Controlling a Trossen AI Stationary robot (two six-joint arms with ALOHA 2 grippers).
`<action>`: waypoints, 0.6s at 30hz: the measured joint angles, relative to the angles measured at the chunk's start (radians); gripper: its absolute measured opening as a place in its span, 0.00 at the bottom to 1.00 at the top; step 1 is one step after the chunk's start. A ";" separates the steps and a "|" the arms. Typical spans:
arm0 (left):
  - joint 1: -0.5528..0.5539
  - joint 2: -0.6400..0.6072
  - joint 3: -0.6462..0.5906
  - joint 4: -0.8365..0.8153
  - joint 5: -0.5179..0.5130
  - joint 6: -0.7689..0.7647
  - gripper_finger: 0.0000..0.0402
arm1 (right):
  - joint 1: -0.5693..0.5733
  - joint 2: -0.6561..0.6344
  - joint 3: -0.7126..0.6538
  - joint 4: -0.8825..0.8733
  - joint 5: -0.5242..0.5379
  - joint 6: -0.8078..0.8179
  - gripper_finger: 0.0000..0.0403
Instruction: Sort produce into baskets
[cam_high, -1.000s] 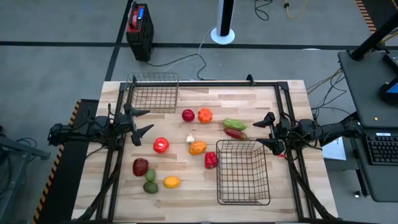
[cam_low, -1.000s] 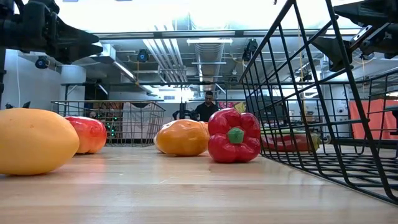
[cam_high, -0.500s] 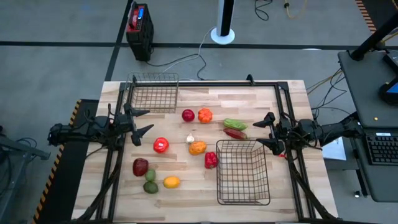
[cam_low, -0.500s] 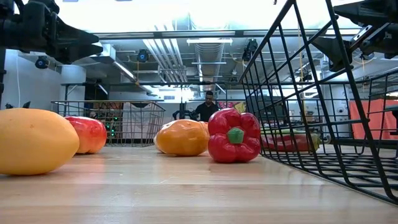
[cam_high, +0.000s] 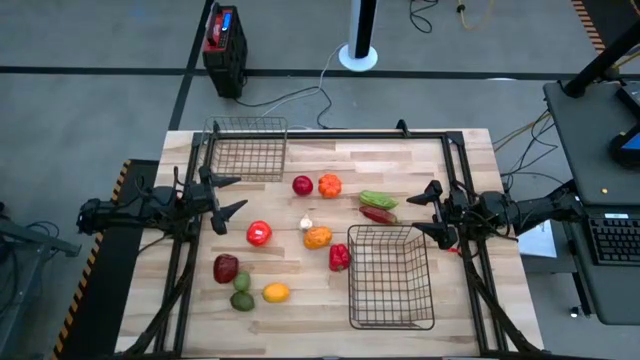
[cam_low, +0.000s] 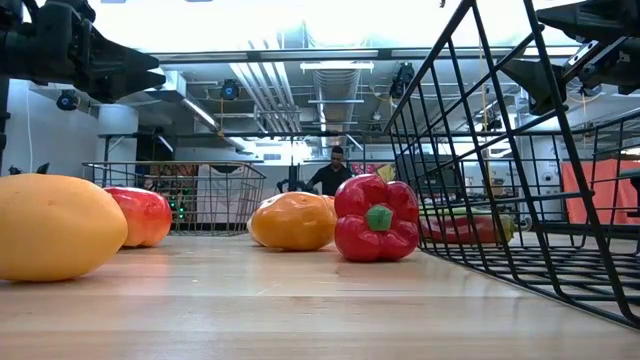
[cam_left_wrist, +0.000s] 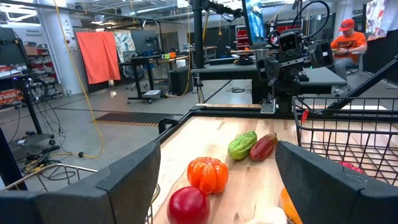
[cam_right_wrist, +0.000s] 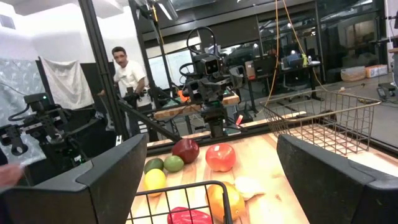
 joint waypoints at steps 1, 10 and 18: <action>0.000 0.000 0.000 0.000 0.000 0.000 0.75 | 0.000 0.000 0.000 0.000 0.000 0.000 0.87; 0.000 0.000 0.000 0.000 0.000 0.000 0.75 | 0.000 0.000 0.000 0.000 0.000 0.000 0.87; -0.002 0.000 0.000 0.062 0.002 -0.163 0.75 | 0.000 0.000 0.000 0.000 0.000 0.000 0.87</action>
